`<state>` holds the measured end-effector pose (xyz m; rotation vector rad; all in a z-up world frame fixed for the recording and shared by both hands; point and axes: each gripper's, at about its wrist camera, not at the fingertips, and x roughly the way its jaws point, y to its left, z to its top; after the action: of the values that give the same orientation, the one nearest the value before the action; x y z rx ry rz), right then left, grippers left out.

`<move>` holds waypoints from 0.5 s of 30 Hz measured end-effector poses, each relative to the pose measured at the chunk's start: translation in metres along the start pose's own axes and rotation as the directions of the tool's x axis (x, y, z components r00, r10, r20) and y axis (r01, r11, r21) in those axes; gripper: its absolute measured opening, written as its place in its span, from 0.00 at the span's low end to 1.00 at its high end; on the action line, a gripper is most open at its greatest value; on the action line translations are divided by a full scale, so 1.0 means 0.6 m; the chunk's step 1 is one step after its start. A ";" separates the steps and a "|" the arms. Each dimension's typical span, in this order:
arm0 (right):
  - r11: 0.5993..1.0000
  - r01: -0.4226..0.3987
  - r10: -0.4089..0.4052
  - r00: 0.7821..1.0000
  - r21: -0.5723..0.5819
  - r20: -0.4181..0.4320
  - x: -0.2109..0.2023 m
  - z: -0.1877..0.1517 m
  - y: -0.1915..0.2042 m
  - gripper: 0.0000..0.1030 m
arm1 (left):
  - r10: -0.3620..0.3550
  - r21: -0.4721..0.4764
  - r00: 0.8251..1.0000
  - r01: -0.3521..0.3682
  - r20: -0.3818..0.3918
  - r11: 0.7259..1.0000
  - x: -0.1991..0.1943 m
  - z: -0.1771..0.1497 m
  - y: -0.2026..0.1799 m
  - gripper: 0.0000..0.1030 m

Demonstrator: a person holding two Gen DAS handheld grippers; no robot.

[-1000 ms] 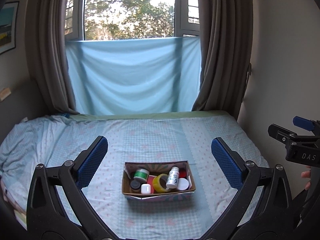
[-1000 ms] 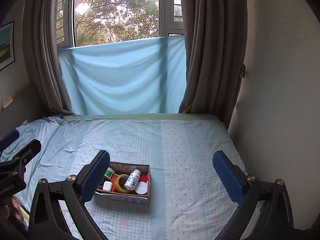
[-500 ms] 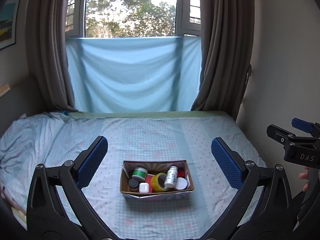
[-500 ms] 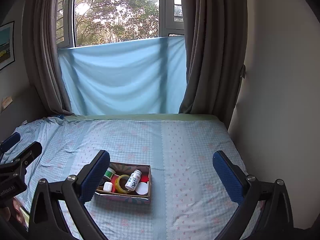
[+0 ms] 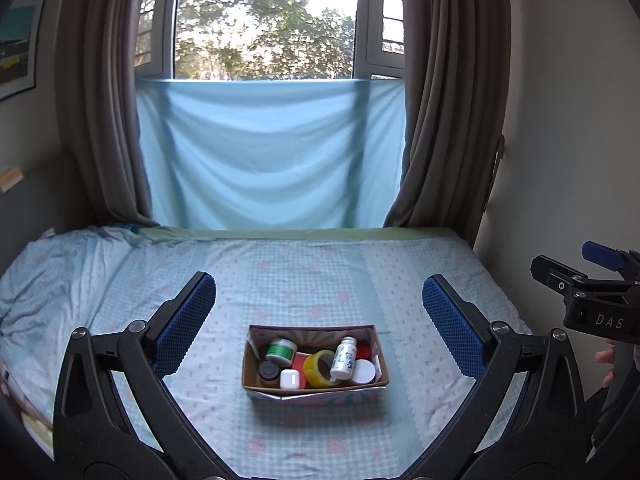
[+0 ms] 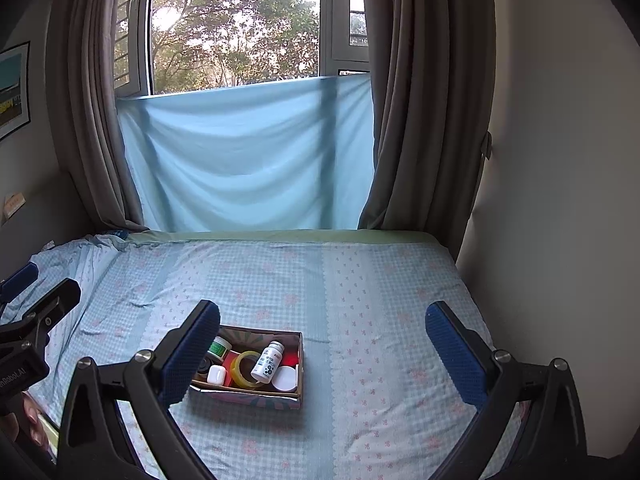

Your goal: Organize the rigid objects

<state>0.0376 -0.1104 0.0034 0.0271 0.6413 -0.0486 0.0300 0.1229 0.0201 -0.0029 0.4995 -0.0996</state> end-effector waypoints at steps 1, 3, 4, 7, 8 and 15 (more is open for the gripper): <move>1.000 -0.001 0.001 1.000 0.000 0.000 0.000 0.000 0.000 0.99 | 0.001 0.002 1.000 -0.001 0.001 1.000 -0.001 0.001 -0.001 1.00; 1.000 0.000 0.000 1.000 -0.001 0.001 0.000 0.000 -0.001 0.99 | 0.004 0.007 1.000 -0.004 0.004 1.000 -0.002 0.002 -0.001 1.00; 1.000 -0.001 0.001 1.000 -0.001 0.001 0.000 0.000 -0.001 0.99 | 0.005 0.009 1.000 -0.005 0.004 1.000 -0.002 0.001 -0.001 1.00; 1.000 -0.002 0.002 1.000 -0.002 0.001 0.000 0.000 -0.001 0.99 | 0.004 0.013 1.000 -0.004 0.008 1.000 -0.004 0.000 -0.002 1.00; 1.000 -0.001 0.001 1.000 -0.001 0.001 0.001 0.000 0.000 0.99 | 0.000 0.012 1.000 0.000 0.013 1.000 -0.005 -0.001 -0.002 1.00; 1.000 -0.002 0.002 1.000 -0.002 0.002 0.000 0.000 -0.001 0.99 | 0.013 0.013 1.000 -0.013 0.020 1.000 -0.007 0.000 -0.002 1.00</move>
<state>0.0376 -0.1108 0.0031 0.0260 0.6391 -0.0462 0.0264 0.1223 0.0220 0.0116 0.4785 -0.0903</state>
